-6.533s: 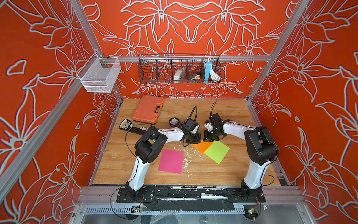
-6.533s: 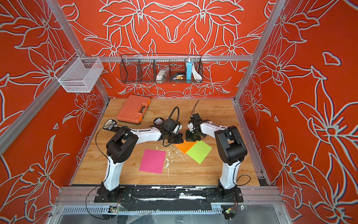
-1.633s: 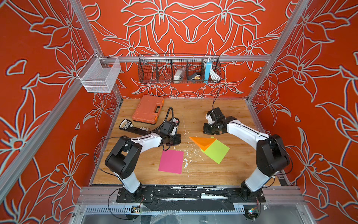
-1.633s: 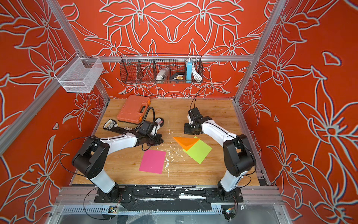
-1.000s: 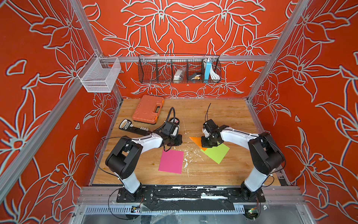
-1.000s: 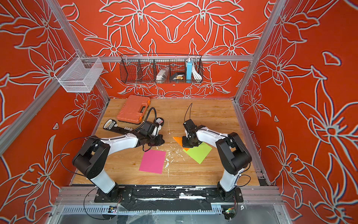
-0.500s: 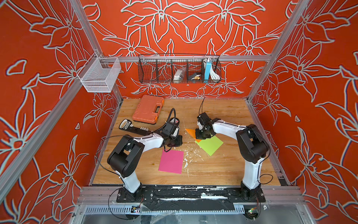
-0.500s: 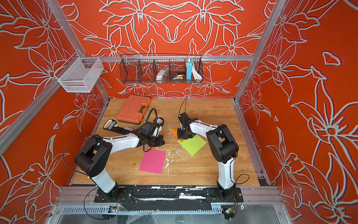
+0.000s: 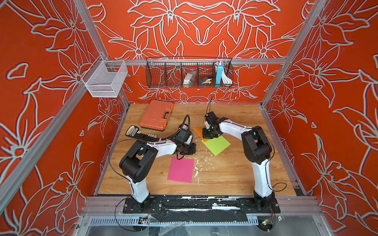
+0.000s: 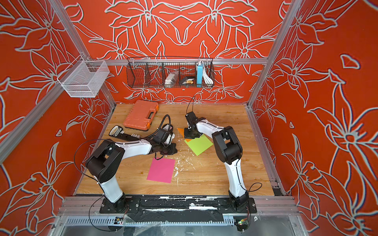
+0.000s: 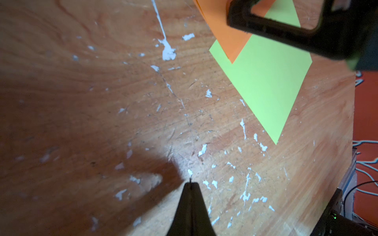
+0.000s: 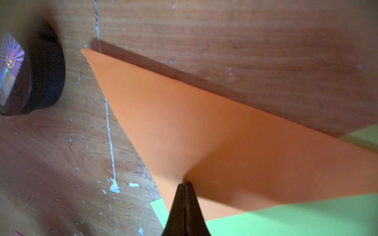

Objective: Fold the square paper diagonally
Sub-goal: Move the paper to the center of the board.

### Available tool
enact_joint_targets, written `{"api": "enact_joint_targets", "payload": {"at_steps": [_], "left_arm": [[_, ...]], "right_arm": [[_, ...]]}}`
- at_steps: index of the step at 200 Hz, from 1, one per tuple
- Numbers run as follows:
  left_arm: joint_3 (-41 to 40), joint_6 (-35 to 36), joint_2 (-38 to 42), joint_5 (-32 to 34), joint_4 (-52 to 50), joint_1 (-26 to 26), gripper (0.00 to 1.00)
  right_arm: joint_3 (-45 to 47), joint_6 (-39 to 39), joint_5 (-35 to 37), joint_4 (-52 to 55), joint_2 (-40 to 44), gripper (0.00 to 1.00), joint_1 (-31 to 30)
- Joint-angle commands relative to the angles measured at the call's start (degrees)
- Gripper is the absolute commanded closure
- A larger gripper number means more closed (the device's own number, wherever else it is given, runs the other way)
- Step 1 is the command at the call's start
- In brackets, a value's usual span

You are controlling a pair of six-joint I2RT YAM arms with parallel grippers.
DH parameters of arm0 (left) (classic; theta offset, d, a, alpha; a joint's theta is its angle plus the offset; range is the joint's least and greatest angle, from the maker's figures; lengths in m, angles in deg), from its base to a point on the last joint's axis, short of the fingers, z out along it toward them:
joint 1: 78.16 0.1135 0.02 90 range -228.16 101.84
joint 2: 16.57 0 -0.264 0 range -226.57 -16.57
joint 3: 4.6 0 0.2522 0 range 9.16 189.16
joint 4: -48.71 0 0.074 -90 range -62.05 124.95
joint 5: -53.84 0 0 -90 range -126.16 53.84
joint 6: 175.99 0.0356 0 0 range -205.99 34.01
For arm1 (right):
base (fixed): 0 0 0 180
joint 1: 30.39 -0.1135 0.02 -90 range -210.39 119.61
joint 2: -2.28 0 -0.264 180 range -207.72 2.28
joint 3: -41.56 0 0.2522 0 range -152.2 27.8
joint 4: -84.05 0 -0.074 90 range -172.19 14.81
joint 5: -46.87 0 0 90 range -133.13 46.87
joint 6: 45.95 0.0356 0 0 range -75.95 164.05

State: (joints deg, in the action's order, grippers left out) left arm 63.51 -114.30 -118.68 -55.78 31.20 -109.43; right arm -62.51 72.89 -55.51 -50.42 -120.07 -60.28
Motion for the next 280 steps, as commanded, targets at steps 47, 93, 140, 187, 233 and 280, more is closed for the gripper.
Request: {"api": "enact_joint_targets", "payload": {"at_steps": [47, 93, 140, 187, 233, 280], "left_arm": [[1.0, 0.6, -0.3, -1.1, 2.8, -2.1, 0.97], [-0.7, 0.1, 0.9, -4.3, 7.9, -2.6, 0.86], [-1.2, 0.8, 1.4, -5.6, 10.2, -3.4, 0.64], [-1.5, 0.4, 2.1, -6.0, 10.3, -3.5, 0.62], [-1.8, -0.5, 2.2, -7.0, 11.2, -3.5, 0.65], [-1.3, -0.5, 1.4, -7.6, 11.5, -4.5, 0.67]], "right_arm": [[19.0, 0.1, 3.9, -0.9, 21.0, 1.0, 0.4], [22.9, -0.7, 3.9, -0.9, 21.2, 1.0, 1.7], [21.0, -1.4, 4.0, -1.1, 16.4, 0.87, 1.9], [24.2, -0.8, 3.9, -2.8, 16.0, 0.93, 1.9], [32.4, -1.6, 0.5, -5.0, 20.4, 1.0, 1.0], [40.5, -4.8, -1.7, -3.7, 29.4, 1.0, 0.7]]}}
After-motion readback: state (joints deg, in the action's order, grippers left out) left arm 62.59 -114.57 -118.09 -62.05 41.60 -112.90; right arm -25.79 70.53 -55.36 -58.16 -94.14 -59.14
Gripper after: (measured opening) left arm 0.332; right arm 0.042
